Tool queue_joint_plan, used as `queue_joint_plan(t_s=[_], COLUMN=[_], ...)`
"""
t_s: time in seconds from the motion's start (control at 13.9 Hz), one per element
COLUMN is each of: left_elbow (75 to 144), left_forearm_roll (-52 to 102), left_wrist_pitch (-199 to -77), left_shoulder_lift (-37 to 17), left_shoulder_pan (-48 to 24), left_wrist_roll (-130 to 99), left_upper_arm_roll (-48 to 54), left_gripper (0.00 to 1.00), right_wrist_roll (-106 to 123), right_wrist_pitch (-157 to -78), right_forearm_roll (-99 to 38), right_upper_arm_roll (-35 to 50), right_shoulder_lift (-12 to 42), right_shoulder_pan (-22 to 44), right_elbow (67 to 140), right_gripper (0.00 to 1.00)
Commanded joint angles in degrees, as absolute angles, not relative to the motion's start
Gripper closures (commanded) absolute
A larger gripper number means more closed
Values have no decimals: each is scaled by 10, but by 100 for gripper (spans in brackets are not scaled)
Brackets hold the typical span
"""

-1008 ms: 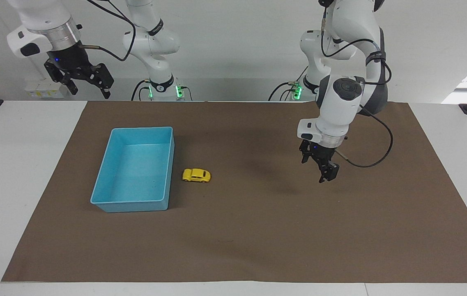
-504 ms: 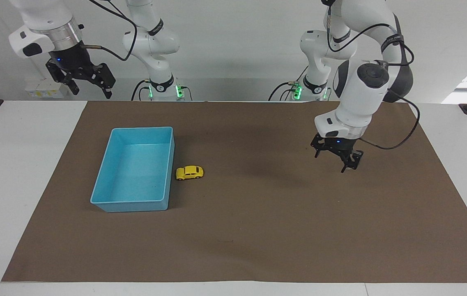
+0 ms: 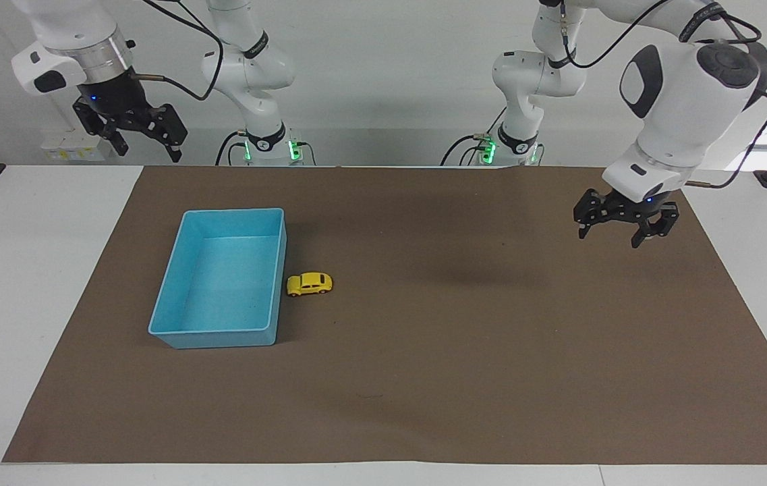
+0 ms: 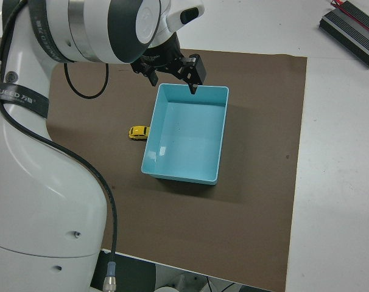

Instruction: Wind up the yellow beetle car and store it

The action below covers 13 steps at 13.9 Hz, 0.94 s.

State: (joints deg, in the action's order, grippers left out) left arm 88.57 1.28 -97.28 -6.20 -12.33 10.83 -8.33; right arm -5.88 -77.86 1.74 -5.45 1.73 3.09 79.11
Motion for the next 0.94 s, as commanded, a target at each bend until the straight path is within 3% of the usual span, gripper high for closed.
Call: queue_joint_plan(t_s=[0.0, 0.86], left_elbow=[896, 893], left_forearm_roll=[22, 18], left_wrist_pitch=[-912, -860], left_shoulder_lift=[-18, 42], left_shoulder_pan=[-89, -92], left_wrist_roll=[100, 7], left_upper_arm_roll=[-80, -72], left_gripper=[0, 0], right_wrist_roll=[-43, 24], right_wrist_pitch=[-756, -690], right_forearm_roll=[18, 17], right_upper_arm_roll=[-52, -47], right_shoulder_lift=[0, -22], right_shoulder_pan=[25, 26], right_elbow=[808, 812], right_gripper=[0, 0])
